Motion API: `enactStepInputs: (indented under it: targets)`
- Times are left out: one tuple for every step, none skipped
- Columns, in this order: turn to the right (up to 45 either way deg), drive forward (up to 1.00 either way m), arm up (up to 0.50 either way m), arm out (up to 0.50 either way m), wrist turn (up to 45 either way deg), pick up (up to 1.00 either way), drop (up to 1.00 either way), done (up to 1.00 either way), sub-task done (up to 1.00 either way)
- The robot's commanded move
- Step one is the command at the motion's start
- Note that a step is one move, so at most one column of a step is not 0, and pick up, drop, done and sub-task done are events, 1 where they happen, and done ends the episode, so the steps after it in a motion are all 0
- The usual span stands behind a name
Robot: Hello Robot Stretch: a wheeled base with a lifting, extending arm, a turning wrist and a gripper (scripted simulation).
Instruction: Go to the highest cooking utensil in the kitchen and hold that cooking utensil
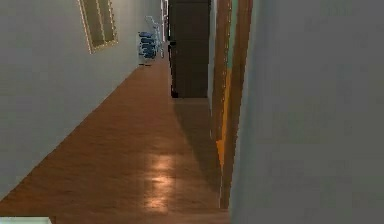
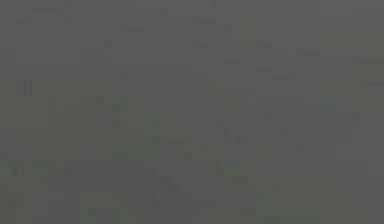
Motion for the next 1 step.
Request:
enactStepInputs:
  targets:
    - [0.0, 0.60, 0.00, 0.00, 0.0, 0.00, 0.00, 0.00, 0.00]
